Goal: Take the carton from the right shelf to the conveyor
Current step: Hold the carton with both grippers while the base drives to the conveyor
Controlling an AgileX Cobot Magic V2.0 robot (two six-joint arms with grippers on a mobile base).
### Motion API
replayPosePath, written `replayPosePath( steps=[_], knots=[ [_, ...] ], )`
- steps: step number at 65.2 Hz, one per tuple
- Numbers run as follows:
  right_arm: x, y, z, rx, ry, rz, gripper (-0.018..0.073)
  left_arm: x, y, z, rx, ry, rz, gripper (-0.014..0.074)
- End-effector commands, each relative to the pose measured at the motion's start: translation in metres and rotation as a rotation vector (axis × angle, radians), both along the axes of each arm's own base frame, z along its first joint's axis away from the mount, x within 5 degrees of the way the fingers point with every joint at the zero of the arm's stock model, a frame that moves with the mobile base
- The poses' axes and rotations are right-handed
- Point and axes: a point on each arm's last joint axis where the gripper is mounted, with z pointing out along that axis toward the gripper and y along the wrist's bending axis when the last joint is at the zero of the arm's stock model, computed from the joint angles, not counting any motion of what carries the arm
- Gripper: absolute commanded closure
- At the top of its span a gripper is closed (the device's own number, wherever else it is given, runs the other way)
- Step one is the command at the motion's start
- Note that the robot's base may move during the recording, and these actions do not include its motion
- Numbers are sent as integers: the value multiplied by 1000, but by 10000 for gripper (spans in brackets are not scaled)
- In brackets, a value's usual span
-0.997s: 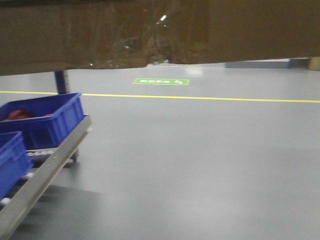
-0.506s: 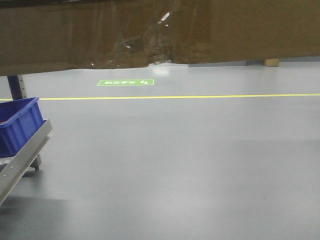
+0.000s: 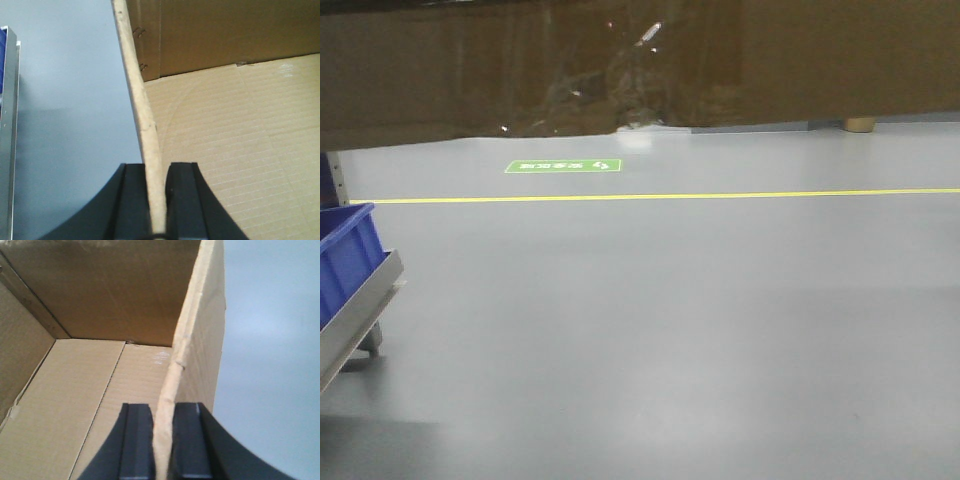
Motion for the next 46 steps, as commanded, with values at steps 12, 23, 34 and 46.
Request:
replayPosePath(
  steps=[12, 23, 34, 46],
  knots=[
    [-1, -1, 10, 44, -84, -2, 629, -3, -2, 3, -21, -19, -29, 606],
    [-1, -1, 10, 44, -84, -2, 629, -3, -2, 3, -21, -19, -29, 606],
    [-1, -1, 10, 44, -84, -2, 629, -3, -2, 3, -21, -19, -29, 606],
    [-1, -1, 10, 44, -84, -2, 629, -3, -2, 3, -21, -19, -29, 606]
  ],
)
